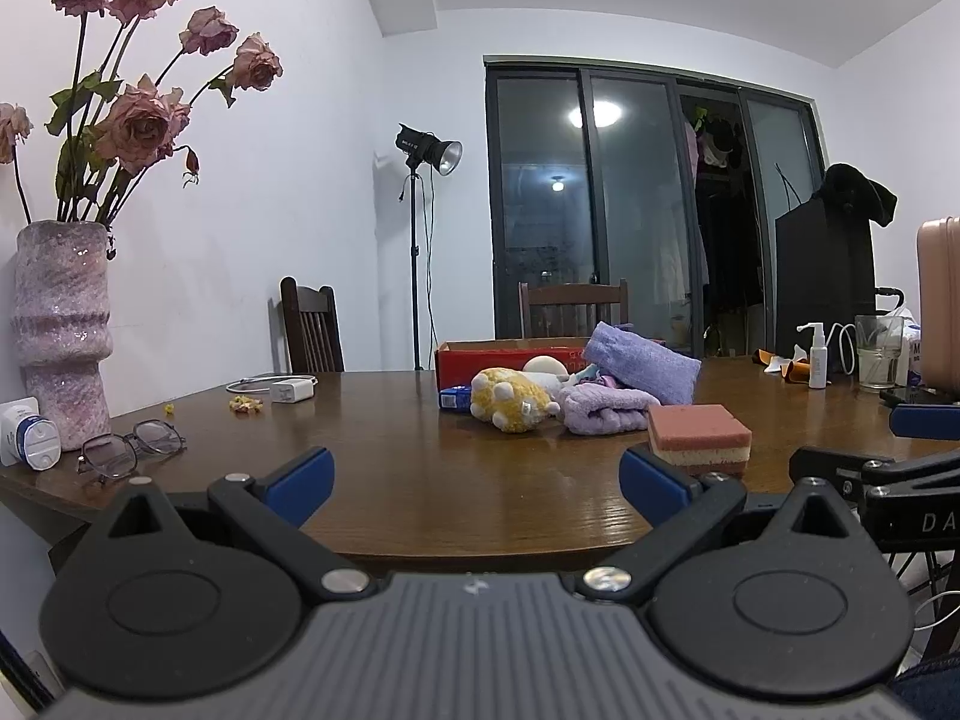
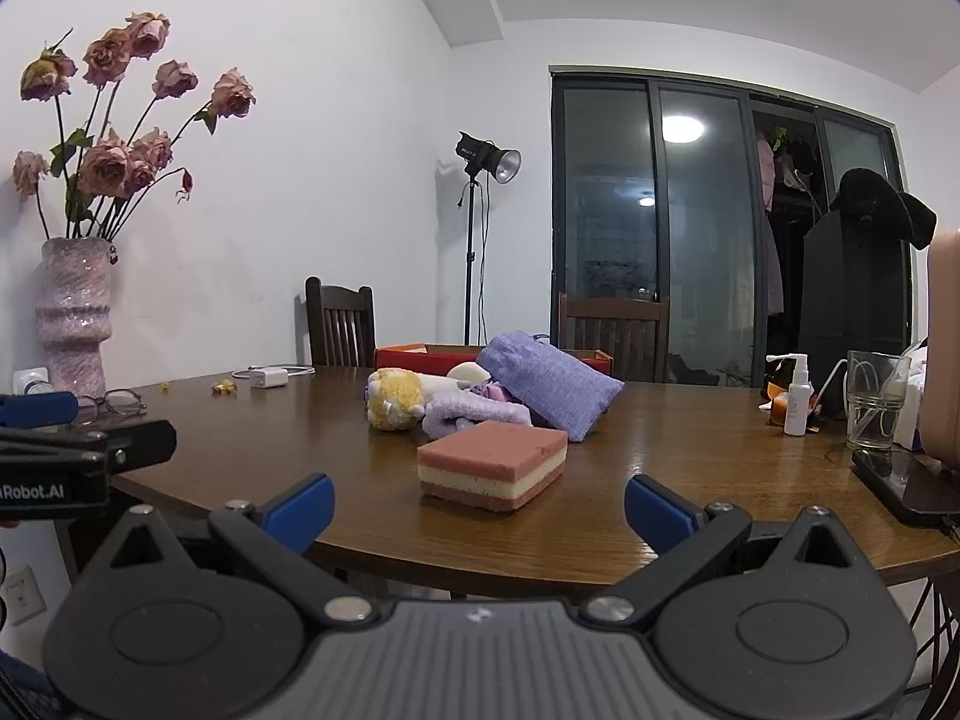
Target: Organize soft objects
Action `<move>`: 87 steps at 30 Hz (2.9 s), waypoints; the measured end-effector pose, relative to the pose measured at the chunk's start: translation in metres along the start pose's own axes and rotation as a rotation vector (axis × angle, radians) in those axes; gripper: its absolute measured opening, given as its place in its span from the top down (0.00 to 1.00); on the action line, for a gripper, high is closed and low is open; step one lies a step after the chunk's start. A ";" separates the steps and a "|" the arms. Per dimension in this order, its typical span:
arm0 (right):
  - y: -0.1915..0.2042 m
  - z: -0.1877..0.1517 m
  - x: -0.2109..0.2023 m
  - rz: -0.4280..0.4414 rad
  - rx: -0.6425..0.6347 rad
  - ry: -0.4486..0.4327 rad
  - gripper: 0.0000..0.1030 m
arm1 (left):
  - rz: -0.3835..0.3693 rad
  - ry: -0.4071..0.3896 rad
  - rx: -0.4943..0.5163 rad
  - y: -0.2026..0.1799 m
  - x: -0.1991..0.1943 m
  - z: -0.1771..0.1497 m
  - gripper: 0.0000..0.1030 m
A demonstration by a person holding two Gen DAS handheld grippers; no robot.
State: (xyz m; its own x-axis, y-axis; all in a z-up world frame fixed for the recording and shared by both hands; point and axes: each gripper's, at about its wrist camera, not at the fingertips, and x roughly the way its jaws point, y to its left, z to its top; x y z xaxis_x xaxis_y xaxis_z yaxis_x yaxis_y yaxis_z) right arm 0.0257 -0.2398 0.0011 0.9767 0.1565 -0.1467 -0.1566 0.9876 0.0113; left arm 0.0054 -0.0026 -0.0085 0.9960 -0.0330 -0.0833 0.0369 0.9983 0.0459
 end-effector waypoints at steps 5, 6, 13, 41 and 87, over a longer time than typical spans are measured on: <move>0.000 0.000 -0.001 -0.001 0.001 -0.001 0.00 | -0.001 0.001 -0.002 0.000 0.000 0.000 0.00; 0.000 0.000 0.000 -0.003 0.002 0.000 0.00 | 0.000 0.001 -0.002 -0.001 0.000 0.000 0.00; -0.001 -0.002 0.001 -0.002 0.014 0.005 0.00 | 0.002 0.005 -0.002 -0.001 -0.001 -0.002 0.00; -0.017 0.012 0.016 -0.002 0.028 0.037 0.00 | 0.032 0.002 -0.017 0.010 0.017 0.010 0.00; -0.126 0.050 0.199 0.206 0.494 0.431 0.48 | -0.492 0.686 -0.447 -0.010 0.271 0.047 0.57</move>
State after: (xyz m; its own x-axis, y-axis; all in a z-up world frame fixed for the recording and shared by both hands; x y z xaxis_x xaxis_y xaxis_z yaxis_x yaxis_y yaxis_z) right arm 0.2471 -0.3324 0.0198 0.7726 0.4242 -0.4724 -0.1478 0.8438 0.5159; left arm 0.2789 -0.0238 0.0153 0.6069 -0.5601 -0.5639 0.2628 0.8110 -0.5227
